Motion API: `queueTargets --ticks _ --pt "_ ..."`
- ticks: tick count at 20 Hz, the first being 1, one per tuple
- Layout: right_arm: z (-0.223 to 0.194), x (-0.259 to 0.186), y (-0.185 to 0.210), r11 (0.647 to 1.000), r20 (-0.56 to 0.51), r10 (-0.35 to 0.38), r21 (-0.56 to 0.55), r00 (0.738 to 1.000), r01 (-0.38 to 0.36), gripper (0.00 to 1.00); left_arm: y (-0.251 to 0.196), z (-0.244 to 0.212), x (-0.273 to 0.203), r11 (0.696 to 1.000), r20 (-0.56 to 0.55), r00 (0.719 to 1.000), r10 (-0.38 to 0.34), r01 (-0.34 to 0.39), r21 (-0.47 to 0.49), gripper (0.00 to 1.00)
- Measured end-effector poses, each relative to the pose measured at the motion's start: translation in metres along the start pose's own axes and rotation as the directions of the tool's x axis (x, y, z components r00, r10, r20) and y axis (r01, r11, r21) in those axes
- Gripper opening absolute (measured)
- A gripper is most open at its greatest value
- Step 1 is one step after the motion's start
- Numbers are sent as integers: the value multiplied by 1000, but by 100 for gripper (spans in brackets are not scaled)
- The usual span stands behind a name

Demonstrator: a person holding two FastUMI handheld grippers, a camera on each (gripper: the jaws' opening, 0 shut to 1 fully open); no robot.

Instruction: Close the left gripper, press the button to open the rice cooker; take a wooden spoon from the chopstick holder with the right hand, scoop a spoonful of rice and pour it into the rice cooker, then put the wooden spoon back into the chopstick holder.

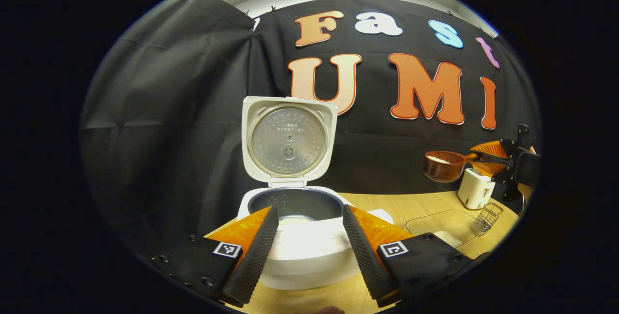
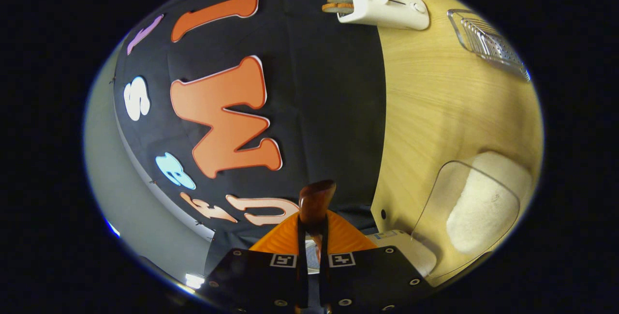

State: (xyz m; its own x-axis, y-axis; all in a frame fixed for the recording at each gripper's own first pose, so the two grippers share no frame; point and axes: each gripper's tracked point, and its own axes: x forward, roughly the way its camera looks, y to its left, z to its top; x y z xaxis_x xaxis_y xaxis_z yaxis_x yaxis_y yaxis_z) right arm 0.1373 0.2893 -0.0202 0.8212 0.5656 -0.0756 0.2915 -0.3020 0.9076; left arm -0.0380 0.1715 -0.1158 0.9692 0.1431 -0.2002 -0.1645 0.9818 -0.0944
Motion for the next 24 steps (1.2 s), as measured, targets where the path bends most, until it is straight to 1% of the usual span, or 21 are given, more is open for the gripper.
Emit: queueTargets --ticks 5,10,13,14,15,17,19,21,24 --pt "-65 46 7 999 -88 -7 -44 996 3 10 22 2 -9 999 13 999 35 -35 -7 87" --pt "-110 93 14 992 -100 -16 -123 995 3 9 37 0 -9 998 14 998 56 -56 -8 88" --pt "-136 112 20 980 -125 7 -196 992 -32 9 42 0 -10 998 10 998 57 -57 -39 89" --pt "-144 119 22 972 -143 11 -230 990 -44 9 45 0 -9 997 11 998 62 -61 -41 88" --pt "-152 125 22 962 -151 13 -266 988 -53 9 47 1 -8 997 11 998 65 -65 -42 87" --pt "-164 135 21 934 -161 16 -351 987 -72 9 51 4 -7 997 13 998 65 -64 -46 88" --pt "-172 145 21 910 -167 25 -405 986 -91 9 56 6 -4 997 13 998 63 -62 -41 88" --pt "-182 155 15 881 -187 16 -462 982 -102 9 60 7 0 998 11 998 60 -60 -29 88" --pt "-193 165 7 808 -197 3 -577 980 -118 9 65 7 8 999 6 999 51 -51 -7 88"
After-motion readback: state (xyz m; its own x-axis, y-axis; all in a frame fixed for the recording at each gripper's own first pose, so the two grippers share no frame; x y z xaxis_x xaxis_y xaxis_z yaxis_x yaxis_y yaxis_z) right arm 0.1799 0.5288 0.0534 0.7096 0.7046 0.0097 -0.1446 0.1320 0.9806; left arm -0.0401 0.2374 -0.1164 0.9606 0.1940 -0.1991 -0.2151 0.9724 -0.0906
